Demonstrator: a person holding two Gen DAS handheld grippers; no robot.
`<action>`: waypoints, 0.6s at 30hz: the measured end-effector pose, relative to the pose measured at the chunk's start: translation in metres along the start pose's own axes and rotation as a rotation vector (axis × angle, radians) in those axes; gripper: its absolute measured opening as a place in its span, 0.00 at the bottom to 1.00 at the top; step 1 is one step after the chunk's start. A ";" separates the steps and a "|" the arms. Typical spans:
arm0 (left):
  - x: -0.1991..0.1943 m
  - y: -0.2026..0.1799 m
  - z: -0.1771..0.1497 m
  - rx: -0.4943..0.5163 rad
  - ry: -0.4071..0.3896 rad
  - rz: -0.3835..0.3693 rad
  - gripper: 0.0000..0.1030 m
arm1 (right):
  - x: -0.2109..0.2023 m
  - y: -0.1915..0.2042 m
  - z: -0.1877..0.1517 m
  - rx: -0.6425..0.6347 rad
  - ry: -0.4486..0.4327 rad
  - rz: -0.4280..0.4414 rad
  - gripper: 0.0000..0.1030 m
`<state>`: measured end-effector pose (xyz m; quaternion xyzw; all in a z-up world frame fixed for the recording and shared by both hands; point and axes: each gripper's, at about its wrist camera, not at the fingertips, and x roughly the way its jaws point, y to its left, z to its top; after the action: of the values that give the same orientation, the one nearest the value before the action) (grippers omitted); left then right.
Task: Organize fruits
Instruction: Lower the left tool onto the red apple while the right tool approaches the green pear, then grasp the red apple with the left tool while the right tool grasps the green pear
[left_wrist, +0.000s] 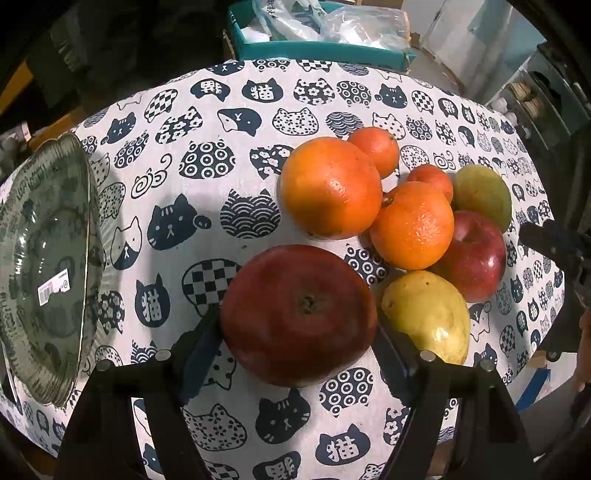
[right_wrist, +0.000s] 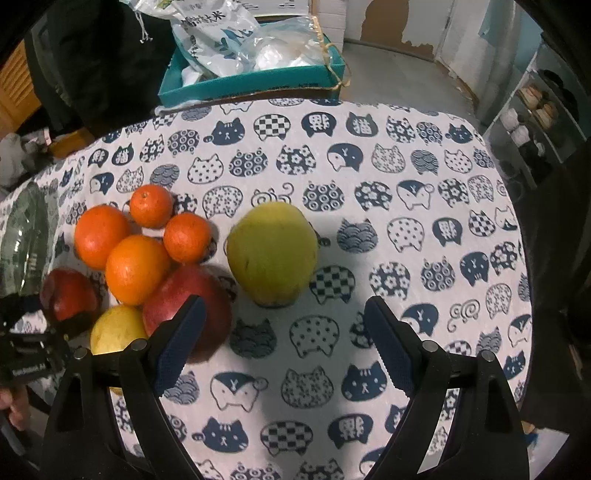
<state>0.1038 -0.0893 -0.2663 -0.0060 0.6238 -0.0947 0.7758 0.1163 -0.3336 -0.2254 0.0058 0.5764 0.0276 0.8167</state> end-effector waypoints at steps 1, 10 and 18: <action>0.001 0.000 0.001 -0.003 -0.003 0.002 0.77 | 0.002 0.001 0.002 -0.004 -0.001 0.005 0.84; -0.012 0.015 0.013 -0.038 -0.067 0.016 0.77 | 0.028 0.003 0.024 0.003 0.027 0.018 0.84; -0.018 0.015 0.022 -0.037 -0.095 0.023 0.77 | 0.056 -0.001 0.031 0.024 0.098 0.030 0.84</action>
<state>0.1234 -0.0738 -0.2464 -0.0177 0.5880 -0.0739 0.8053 0.1644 -0.3305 -0.2682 0.0229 0.6156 0.0332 0.7870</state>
